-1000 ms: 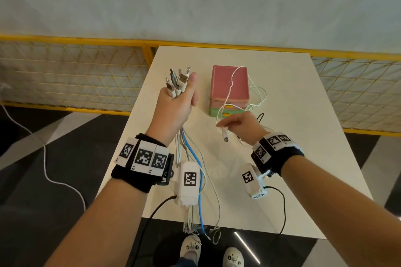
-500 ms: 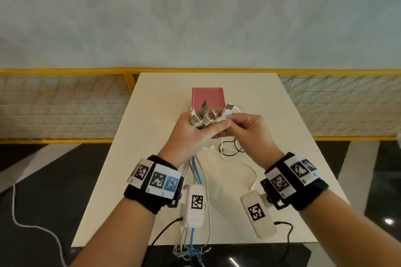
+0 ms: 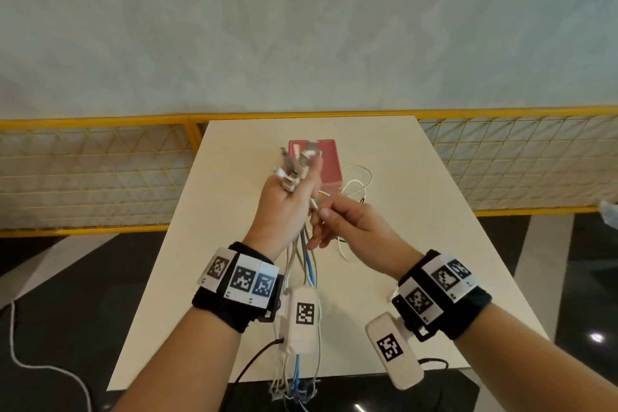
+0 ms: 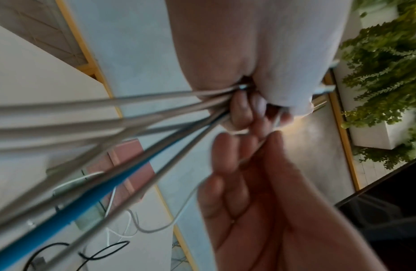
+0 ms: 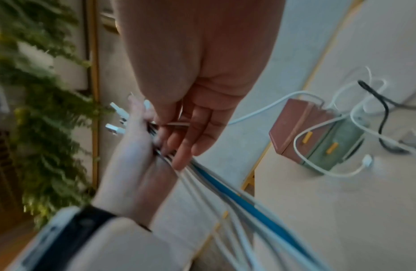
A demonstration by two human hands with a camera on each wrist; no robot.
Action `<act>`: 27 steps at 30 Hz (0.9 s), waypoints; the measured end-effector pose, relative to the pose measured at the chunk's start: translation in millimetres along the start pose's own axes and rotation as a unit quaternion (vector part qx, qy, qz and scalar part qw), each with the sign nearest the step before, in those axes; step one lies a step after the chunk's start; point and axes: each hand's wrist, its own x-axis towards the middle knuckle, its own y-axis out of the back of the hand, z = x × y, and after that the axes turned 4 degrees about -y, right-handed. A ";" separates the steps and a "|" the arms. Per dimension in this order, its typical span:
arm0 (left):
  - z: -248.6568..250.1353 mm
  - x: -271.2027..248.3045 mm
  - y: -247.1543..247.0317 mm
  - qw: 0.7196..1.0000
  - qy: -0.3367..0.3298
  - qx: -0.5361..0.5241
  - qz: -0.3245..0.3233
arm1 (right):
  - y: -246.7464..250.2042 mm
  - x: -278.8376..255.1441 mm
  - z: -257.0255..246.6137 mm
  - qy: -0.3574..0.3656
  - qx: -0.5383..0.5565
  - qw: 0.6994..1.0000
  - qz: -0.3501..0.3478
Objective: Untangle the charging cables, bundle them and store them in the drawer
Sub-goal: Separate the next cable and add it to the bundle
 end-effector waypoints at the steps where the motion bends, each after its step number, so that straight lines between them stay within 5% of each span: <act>1: 0.6 2.8 3.0 0.999 -0.013 0.012 0.028 | 1.3 1.0 5.1 -0.012 -0.040 0.999 -0.011; 5: 16.6 20.1 20.0 0.985 -0.029 -0.129 0.110 | 20.7 5.3 35.5 -0.074 -0.140 0.987 -0.009; 8: 26.9 27.0 33.1 0.968 -0.001 -0.237 0.087 | 44.9 11.4 43.1 -0.091 -0.168 0.981 0.045; 13: 25.4 19.9 35.1 0.995 -0.022 -0.101 -0.002 | 61.8 35.9 0.1 -0.017 -0.216 0.968 0.123; 17: 26.4 20.3 25.3 0.995 -0.028 -0.090 0.016 | 63.0 46.4 -43.9 0.054 -0.291 0.947 0.123; 23: 30.7 22.9 9.1 0.996 0.073 -0.031 -0.042 | 51.7 50.7 -71.4 0.131 -0.362 0.919 0.084; 27: 31.8 25.4 10.8 0.998 0.040 -0.010 0.055 | 70.8 56.2 -62.7 0.064 -0.377 0.920 0.086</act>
